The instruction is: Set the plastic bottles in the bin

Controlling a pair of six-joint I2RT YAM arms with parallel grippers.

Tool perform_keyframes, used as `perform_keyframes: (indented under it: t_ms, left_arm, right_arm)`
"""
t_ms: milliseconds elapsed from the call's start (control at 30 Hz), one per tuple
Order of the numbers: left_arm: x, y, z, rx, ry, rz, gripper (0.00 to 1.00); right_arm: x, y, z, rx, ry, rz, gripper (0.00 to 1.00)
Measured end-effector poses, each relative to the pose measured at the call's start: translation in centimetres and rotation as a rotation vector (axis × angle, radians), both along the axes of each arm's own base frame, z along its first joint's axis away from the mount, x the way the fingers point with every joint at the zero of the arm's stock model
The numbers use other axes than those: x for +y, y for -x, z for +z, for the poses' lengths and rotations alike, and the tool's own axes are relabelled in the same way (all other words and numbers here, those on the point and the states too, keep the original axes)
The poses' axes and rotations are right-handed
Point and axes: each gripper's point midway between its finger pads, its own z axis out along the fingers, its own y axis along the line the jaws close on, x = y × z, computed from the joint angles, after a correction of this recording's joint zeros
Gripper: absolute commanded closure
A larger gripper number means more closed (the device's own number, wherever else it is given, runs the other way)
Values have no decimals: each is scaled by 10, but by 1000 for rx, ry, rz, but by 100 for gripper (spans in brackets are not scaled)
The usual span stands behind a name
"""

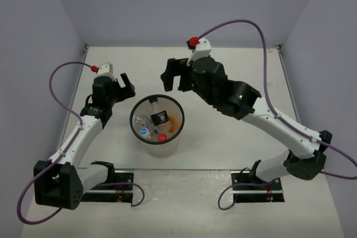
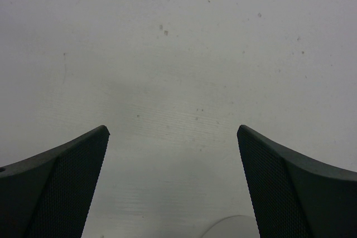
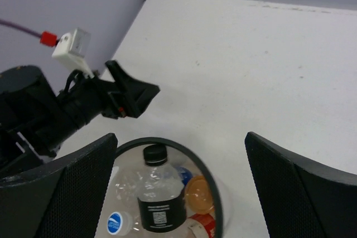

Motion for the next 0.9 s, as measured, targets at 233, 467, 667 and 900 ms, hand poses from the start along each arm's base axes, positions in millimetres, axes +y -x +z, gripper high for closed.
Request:
perform_keyframes:
  t_ms: [233,467,667,900]
  left_arm:
    - [1,1,4,-12,3,11,0]
    - [15,3,1,1,-5,98,0]
    - [29,9,4,-16,-11,183,0]
    - [35,17,-8,0,-7,218,0]
  right_arm:
    - [-103,-31,21,-35,-117,-186,1]
    - [-151,-43,-41,43,-105,-271,1]
    - [-146,-58,-95,147,-59,-256,1]
    - [-128,-81,-150,225,-36,-220,1]
